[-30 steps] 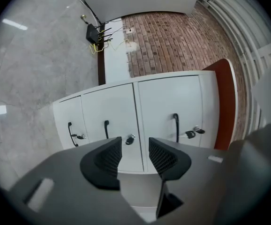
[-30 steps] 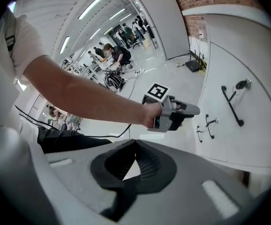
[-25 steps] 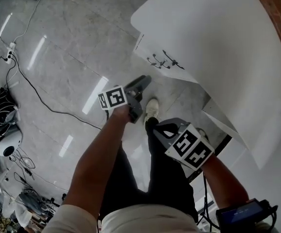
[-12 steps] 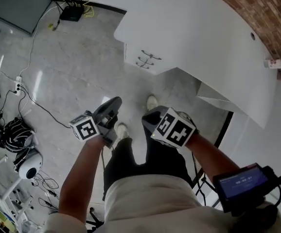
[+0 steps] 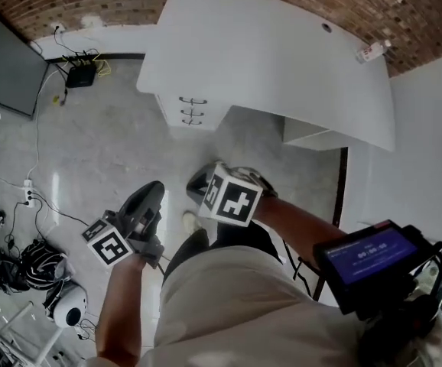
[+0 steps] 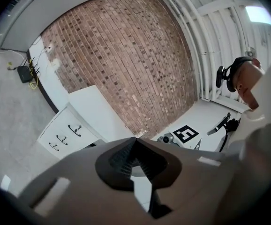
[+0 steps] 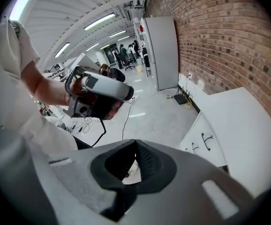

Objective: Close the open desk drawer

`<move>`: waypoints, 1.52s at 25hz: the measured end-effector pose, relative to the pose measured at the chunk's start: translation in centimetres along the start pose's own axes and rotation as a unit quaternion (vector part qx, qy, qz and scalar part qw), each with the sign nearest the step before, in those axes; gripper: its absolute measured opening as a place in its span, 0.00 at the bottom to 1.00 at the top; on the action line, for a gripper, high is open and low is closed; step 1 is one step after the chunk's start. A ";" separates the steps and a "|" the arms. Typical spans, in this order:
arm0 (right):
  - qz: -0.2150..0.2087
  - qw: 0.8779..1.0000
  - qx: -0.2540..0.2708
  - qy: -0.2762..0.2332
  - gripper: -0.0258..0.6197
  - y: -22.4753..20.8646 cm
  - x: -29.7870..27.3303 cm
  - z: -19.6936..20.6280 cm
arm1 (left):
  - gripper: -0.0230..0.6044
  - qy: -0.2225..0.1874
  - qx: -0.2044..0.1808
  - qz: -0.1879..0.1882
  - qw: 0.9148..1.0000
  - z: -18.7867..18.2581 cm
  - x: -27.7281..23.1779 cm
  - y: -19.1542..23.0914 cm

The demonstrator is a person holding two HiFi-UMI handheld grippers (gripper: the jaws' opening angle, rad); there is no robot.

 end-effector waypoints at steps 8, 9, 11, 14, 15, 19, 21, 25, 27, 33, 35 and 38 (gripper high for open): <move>0.029 0.998 0.043 -0.046 0.04 4.1 4.4 -0.6 | 0.04 0.023 -0.035 0.019 0.999 -1.0 1.5 -6.4; 0.032 0.997 0.046 -0.048 0.04 4.5 4.8 -0.6 | 0.04 0.026 -0.042 0.022 0.999 -1.1 1.6 -6.9; 0.041 0.996 0.054 -0.051 0.04 5.1 5.2 -0.4 | 0.04 0.030 -0.051 0.026 0.998 -1.0 1.8 -7.6; 0.053 0.995 0.066 -0.053 0.04 6.2 5.7 -0.3 | 0.04 0.036 -0.055 0.031 0.997 -0.8 2.2 -8.0; 0.054 0.995 0.068 -0.055 0.04 6.6 5.8 -0.3 | 0.04 0.038 -0.054 0.032 0.997 -0.7 2.3 -7.9; 0.060 0.994 0.073 -0.058 0.04 7.5 6.1 -0.2 | 0.04 0.040 -0.048 0.036 0.997 -0.4 2.5 -8.0; 0.064 0.994 0.074 -0.057 0.04 7.7 6.2 0.0 | 0.04 0.045 -0.052 0.037 0.997 -0.3 2.3 -8.2; 0.068 0.993 0.075 -0.058 0.04 7.7 6.5 0.5 | 0.04 0.056 -0.055 0.041 0.996 0.0 1.8 -8.5; 0.071 0.993 0.075 -0.058 0.04 7.7 6.7 0.7 | 0.04 0.058 -0.057 0.043 0.996 0.1 1.6 -8.5; 0.081 0.992 0.085 -0.053 0.04 7.8 7.0 1.0 | 0.04 0.062 -0.057 0.042 0.996 0.2 1.3 -8.4; 0.082 0.991 0.087 -0.054 0.04 7.8 7.3 1.2 | 0.04 0.063 -0.057 0.040 0.996 0.4 1.1 -8.5; 0.080 0.991 0.086 -0.056 0.04 8.1 7.6 1.8 | 0.04 0.066 -0.056 0.039 0.995 1.0 0.9 -8.7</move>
Point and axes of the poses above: the fingertips, and each gripper's own axes: x backward along the fingers, y to its left, z out of its underside, the point moved 9 cm from there along x, backward along the fingers, and after that the axes turned 8 degrees about -x, right-handed, at the moved point
